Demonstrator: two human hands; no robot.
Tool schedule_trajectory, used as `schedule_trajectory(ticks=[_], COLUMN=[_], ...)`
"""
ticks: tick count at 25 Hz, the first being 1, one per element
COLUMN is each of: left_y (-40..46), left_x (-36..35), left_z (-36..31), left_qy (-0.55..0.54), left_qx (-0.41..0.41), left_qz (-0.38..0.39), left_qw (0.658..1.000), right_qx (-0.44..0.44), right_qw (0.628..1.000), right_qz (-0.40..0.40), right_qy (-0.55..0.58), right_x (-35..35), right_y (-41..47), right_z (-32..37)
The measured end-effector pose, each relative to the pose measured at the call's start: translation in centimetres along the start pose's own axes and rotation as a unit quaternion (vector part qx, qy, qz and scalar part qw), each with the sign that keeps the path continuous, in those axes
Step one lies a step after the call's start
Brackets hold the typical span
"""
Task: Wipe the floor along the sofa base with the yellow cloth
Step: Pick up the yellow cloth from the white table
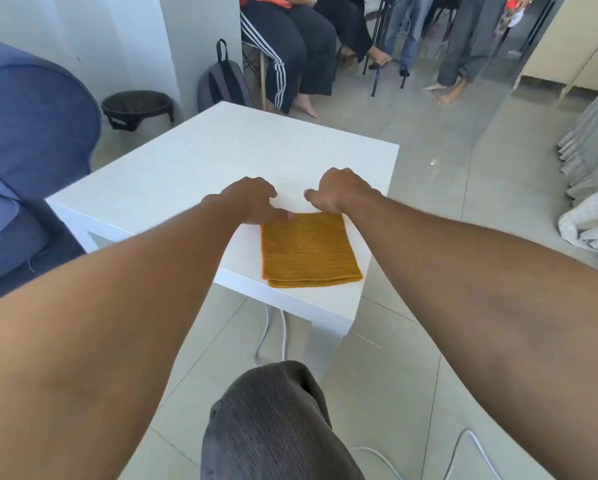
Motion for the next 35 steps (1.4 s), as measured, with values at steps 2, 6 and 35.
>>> schedule_trajectory(ticks=[2, 6, 35], left_y=[-0.8, -1.6, -13.6], left_x=[0.3, 0.4, 10.1], left_z=[-1.0, -2.0, 2.7], left_qy=[0.023, 0.075, 0.124], left_qx=[-0.008, -0.017, 0.075], left_qz=[0.012, 0.026, -0.109], left_qw=[1.0, 0.997, 0.983], right_qx=[0.022, 0.045, 0.174], right_qw=[1.0, 0.998, 0.977], right_qz=[0.013, 0.051, -0.099], right_qy=[-0.008, -0.008, 0.069], right_x=[0.2, -0.4, 6.6], right_y=[-0.4, -1.4, -10.5], right_z=[-0.9, -2.3, 7.6])
Point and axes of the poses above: each hand's wrist, its own y-axis towards the middle knuckle, its own x-axis out of the back of the hand, z = x × y, the point moved 1 cm from there along y, towards the middle knuckle, and after that the axes turned 11 degrees about -z, right-handed, at the moved point
